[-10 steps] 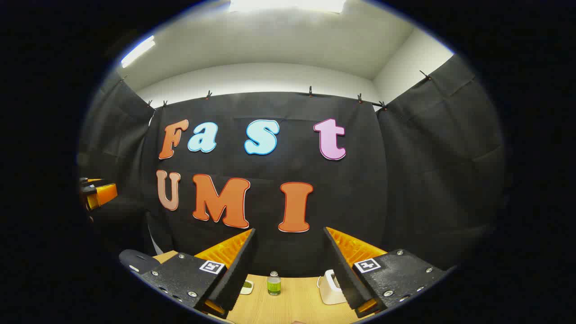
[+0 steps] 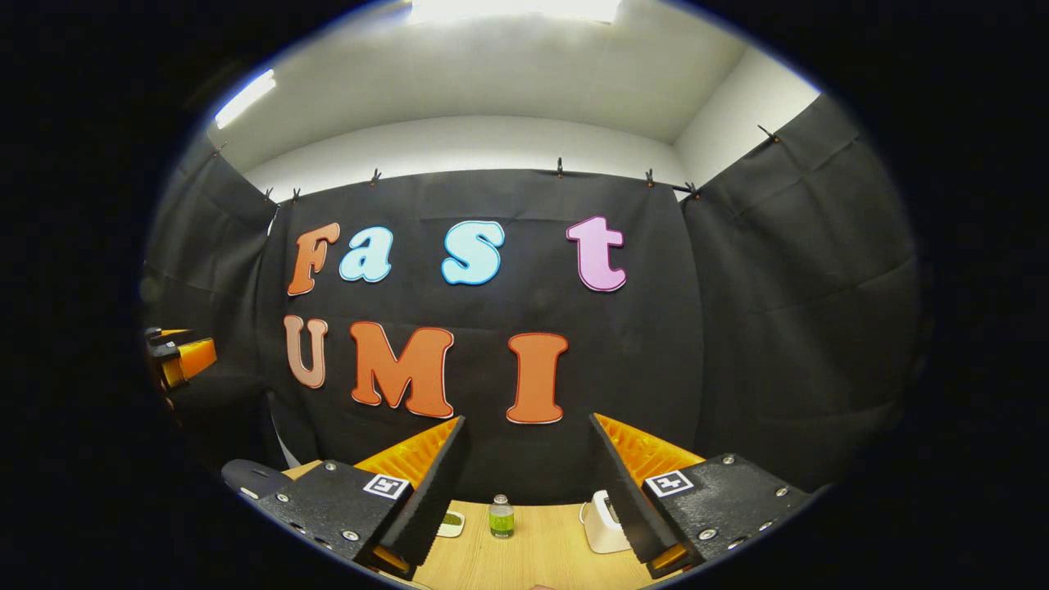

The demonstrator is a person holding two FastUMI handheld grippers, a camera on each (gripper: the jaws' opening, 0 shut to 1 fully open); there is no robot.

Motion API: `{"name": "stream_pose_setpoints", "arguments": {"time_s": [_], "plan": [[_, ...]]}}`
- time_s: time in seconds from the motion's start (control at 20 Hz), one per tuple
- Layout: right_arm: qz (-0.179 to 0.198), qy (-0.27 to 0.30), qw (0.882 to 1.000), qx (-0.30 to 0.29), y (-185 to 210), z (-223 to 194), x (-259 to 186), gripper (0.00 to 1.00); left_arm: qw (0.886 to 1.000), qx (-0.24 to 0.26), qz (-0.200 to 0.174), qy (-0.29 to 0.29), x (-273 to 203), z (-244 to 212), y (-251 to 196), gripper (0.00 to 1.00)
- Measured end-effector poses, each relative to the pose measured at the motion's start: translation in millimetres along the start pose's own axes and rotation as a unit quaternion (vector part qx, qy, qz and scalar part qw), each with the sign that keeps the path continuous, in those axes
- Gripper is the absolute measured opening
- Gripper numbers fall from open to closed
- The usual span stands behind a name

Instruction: Close the left gripper, press the button to open the rice cooker; take a wooden spoon from the chopstick holder with the right hand, scoop a spoonful of rice and pour it into the rice cooker, then put the wooden spoon back into the chopstick holder.

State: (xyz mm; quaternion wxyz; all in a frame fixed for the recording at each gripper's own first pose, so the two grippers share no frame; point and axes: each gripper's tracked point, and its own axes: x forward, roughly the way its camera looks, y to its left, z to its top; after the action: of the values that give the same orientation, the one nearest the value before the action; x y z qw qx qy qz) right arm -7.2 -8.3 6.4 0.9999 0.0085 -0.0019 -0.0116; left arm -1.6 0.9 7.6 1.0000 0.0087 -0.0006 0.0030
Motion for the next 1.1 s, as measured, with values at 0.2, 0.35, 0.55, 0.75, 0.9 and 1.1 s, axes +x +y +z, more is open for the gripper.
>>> {"name": "stream_pose_setpoints", "arguments": {"time_s": [0.2, 0.35, 0.55, 0.75, 0.9, 1.1], "plan": [[-0.007, 0.004, 1.000, -0.004, -3.5, -3.4, -3.5, 0.89, 1.000, -0.001, 0.003, 0.004, -1.5, 0.3, 7.0, 0.97], [-0.009, 0.009, 1.000, -0.005, -1.2, -7.0, -6.0, 0.89, 1.000, 0.000, 0.008, 0.011, -3.2, -2.1, 16.2, 0.97], [-0.005, 0.019, 1.000, -0.003, 4.6, -15.3, -5.6, 0.89, 1.000, 0.005, 0.011, 0.022, -4.7, -7.2, 28.9, 0.94], [-0.004, 0.036, 0.999, 0.000, 7.8, -25.7, -5.2, 0.89, 0.999, 0.004, 0.016, 0.041, -5.5, -20.0, 41.3, 0.95], [-0.005, 0.052, 0.999, 0.000, 15.3, -37.1, -4.5, 0.89, 0.998, 0.006, 0.013, 0.059, -0.7, -31.3, 45.7, 0.70], [-0.009, 0.060, 0.998, -0.007, 17.3, -42.5, -4.7, 0.89, 0.995, 0.009, 0.018, 0.100, 3.4, -54.4, 60.2, 0.08]]}}
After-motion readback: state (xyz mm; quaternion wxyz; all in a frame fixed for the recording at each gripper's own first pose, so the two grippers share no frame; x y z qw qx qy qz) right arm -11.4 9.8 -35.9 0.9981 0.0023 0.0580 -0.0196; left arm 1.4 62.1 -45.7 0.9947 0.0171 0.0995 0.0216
